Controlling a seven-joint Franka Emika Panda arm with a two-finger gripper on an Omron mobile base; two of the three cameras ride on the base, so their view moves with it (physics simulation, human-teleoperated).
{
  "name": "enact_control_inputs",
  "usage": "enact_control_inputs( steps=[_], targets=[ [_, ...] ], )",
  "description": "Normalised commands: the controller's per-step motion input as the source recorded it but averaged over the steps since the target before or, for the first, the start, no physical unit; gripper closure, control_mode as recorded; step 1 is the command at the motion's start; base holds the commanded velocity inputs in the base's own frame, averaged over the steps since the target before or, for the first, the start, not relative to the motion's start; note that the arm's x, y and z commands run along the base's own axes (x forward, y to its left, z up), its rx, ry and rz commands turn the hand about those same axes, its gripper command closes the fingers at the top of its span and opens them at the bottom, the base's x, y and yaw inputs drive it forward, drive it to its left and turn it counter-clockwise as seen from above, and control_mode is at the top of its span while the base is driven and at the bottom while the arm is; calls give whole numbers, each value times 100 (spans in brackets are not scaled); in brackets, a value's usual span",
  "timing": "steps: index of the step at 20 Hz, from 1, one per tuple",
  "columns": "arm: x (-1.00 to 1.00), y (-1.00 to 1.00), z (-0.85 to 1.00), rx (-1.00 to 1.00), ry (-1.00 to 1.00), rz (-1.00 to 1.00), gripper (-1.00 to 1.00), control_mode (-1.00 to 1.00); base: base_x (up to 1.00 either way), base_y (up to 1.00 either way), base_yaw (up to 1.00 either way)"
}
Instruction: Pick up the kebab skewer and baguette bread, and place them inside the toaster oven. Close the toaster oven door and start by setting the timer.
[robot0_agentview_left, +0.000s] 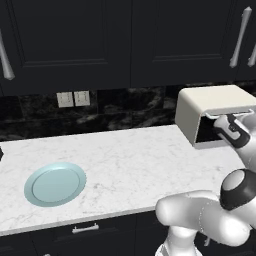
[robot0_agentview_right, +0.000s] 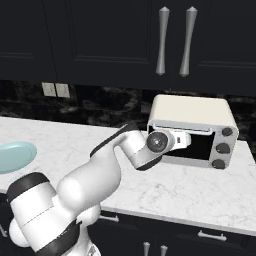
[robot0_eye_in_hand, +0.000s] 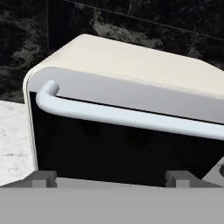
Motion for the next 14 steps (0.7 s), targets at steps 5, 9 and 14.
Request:
enact_control_inputs(
  steps=[5,9,14],
  targets=[
    [-38,-50,48,-8,-11,3,-100,-100,0,0,0],
    [-57,-70,37,-10,-9,15,-100,-100,0,0,0],
    [-45,-71,4,-21,-18,20,-100,-100,0,0,0]
  ],
)
